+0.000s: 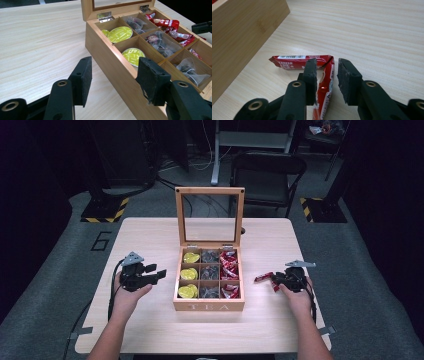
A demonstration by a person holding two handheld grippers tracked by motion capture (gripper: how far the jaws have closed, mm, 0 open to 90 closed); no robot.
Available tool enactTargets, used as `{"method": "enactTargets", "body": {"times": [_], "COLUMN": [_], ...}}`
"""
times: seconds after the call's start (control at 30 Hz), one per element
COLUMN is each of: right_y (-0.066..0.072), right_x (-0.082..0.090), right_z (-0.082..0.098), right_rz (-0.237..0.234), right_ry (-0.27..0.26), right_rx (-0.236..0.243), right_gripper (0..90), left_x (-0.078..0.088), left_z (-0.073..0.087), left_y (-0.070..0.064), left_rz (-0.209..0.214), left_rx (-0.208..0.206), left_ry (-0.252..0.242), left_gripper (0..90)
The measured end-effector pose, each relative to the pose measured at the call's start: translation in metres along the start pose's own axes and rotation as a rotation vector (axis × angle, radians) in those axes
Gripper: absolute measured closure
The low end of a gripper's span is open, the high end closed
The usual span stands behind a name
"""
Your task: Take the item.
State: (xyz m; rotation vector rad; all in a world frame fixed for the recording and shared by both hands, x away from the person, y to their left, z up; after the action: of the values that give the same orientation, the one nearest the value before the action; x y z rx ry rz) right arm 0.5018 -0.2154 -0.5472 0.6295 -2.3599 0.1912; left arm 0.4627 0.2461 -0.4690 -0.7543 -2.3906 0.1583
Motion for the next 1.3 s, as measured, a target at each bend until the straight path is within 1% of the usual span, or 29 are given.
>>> {"method": "enactTargets", "body": {"times": [0.07,0.1,0.13,0.17,0.2,0.27,0.3,0.33,0.4,0.47,0.57,0.63,0.73,0.8,0.83,0.97,1.1,1.17,1.2,1.23,1.3], "right_y": [0.001,0.002,0.003,0.004,0.004,0.007,0.009,0.011,0.013,0.016,0.021,0.026,0.033,0.036,0.037,0.044,0.049,0.051,0.051,0.054,0.056], "right_x": [0.001,0.002,0.003,0.003,0.004,0.005,0.008,0.009,0.013,0.016,0.019,0.02,0.02,0.02,0.02,0.019,0.017,0.016,0.016,0.016,0.015], "right_z": [-0.001,-0.003,-0.004,-0.005,-0.006,-0.008,-0.011,-0.012,-0.018,-0.024,-0.035,-0.043,-0.054,-0.062,-0.066,-0.084,-0.1,-0.108,-0.108,-0.117,-0.122], "right_rz": [-0.003,-0.001,0.001,0.002,-0.002,-0.008,-0.008,-0.008,-0.007,-0.017,-0.036,-0.058,-0.067,-0.079,-0.078,-0.105,-0.112,-0.112,-0.112,-0.122,-0.128], "right_ry": [-0.004,-0.011,-0.011,-0.012,-0.01,-0.011,-0.008,-0.001,-0.014,-0.02,-0.036,-0.052,-0.054,-0.053,-0.055,-0.059,-0.059,-0.07,-0.07,-0.08,-0.088], "right_rx": [-0.005,0.011,0.019,0.016,0.031,0.03,0.05,0.048,0.05,0.062,0.07,0.062,0.093,0.108,0.117,0.132,0.159,0.171,0.171,0.174,0.185], "right_gripper": [68.0,66.3,66.1,65.8,65.6,65.5,64.3,63.8,60.8,57.6,55.1,54.2,52.5,51.1,50.8,50.4,50.0,49.4,49.4,49.3,49.4], "left_x": [0.0,0.0,0.0,-0.001,-0.001,-0.001,0.0,0.0,0.001,0.001,0.001,0.001,0.001,0.0,0.0,-0.001,-0.001,-0.002,-0.002,-0.001,-0.001], "left_z": [0.0,0.0,0.0,0.0,0.0,0.0,0.0,0.0,-0.001,-0.001,-0.001,-0.001,0.0,0.0,0.0,0.0,0.0,-0.001,-0.001,-0.001,-0.001], "left_y": [0.0,0.0,0.0,0.0,0.0,0.0,0.001,0.001,0.001,0.002,0.002,0.002,0.001,0.001,0.001,0.002,0.002,0.002,0.002,0.002,0.002], "left_rz": [0.0,0.0,0.0,0.001,0.0,0.0,0.001,0.001,0.001,0.001,0.001,0.001,0.001,0.0,-0.002,0.003,0.005,0.002,0.002,0.006,0.007], "left_rx": [0.0,0.006,0.006,0.004,0.004,0.005,0.006,0.008,0.009,0.009,0.01,0.009,0.007,0.012,0.013,0.014,0.012,0.019,0.019,0.019,0.019], "left_ry": [0.0,-0.002,-0.002,0.001,0.001,0.001,0.002,-0.002,-0.007,-0.006,-0.007,-0.006,0.0,0.0,-0.005,0.0,0.004,-0.004,-0.004,-0.003,-0.001], "left_gripper": [45.6,45.5,45.5,45.4,45.4,45.4,45.4,45.4,45.4,45.2,45.1,45.0,44.8,44.7,44.7,44.6,44.6,44.5,44.6,44.6,44.5]}}
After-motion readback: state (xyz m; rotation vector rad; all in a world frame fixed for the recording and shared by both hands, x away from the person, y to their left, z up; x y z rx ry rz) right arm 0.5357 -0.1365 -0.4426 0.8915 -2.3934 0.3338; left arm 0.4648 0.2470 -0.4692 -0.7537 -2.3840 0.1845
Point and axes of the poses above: each handheld gripper's, and its own axes: x roughly backward along the jaws, z roughly out of its underside, y roughly to its left, the point moved 7 cm from there along -x, roughly forward along the jaws, and after that the axes turned 8 degrees about x, right-handed, at the moved point
